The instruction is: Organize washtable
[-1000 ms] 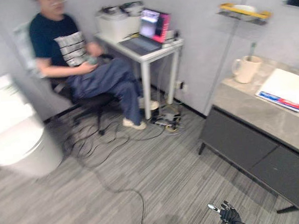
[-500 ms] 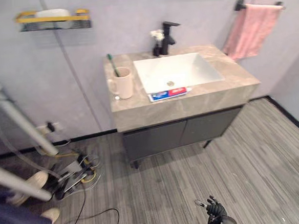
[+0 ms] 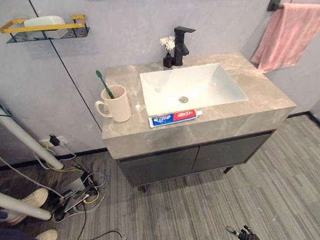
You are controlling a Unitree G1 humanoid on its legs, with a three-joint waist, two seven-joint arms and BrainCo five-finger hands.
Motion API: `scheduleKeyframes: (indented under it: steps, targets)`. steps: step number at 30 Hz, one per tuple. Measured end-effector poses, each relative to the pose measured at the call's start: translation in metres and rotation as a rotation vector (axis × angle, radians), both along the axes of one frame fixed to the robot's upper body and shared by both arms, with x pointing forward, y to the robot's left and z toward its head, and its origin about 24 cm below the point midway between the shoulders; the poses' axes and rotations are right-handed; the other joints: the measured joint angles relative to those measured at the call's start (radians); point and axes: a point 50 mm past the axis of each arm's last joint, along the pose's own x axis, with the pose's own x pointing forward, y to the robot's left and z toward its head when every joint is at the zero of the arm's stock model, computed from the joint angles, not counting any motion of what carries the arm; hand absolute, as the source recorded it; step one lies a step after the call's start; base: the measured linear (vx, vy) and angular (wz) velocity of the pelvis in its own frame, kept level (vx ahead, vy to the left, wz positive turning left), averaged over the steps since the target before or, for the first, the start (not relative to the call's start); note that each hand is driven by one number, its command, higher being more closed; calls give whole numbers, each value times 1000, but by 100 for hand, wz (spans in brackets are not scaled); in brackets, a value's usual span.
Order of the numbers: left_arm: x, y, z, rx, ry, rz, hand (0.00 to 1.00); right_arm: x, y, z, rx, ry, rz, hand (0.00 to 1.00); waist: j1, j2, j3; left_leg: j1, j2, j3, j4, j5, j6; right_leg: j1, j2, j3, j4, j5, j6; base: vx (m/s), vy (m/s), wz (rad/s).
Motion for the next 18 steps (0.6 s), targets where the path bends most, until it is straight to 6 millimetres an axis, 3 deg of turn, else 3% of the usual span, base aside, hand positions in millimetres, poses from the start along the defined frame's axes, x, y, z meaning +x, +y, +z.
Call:
scheduleKeyframes:
  steps: [1, 4, 6, 7, 10, 13, 18]
  targets:
    - [2, -3, 0, -5, -2, -22, 0, -1, -1, 0, -3, 2, 0, 0, -2, 4, -1, 1, -4, 26, -1, -13, -21, 39, -1, -11, -22, -3, -4, 205, -184, 18]
    - [15, -8, 1, -7, -31, -92, 0, 9, 0, 1, 2, -21, 6, 0, -1, 6, 1, -63, -25, 75, -54, -14, -24, 57, 4, -12, -67, -4, -7, 139, -76, -2]
    - [17, -9, 1, -11, -34, -105, 0, 10, 0, 1, 2, -22, 3, 0, -4, 8, 3, -111, -50, 86, -99, -8, -15, 65, 2, -12, -80, -4, -7, 134, 84, -5]
    - [17, -9, 1, -9, -37, -99, 0, 6, 1, 0, 3, -4, -2, 0, 0, 1, 2, -111, -74, 89, -126, 27, 42, 77, -7, -8, -81, -6, -2, 129, 123, -8]
    - [18, -6, 2, 0, -40, -101, 0, 2, 10, -2, 19, 12, 2, 0, 0, -16, -2, -66, -94, 102, -140, 28, 54, 100, -24, 7, -84, 27, 18, 136, 161, -3]
    - [18, -5, 2, 4, -39, -110, 0, 3, 12, -2, 22, 9, 15, 0, 1, -14, -1, -52, -90, 102, -142, 28, 54, 107, -21, 17, -84, 81, 33, 56, 146, -2]
    - [21, -3, 3, 15, -33, -146, 0, 5, 16, -2, 6, 17, 96, 0, 2, -15, -1, -24, -91, 115, -157, 29, 55, 118, -23, 25, -84, 114, 43, 48, 92, -6]
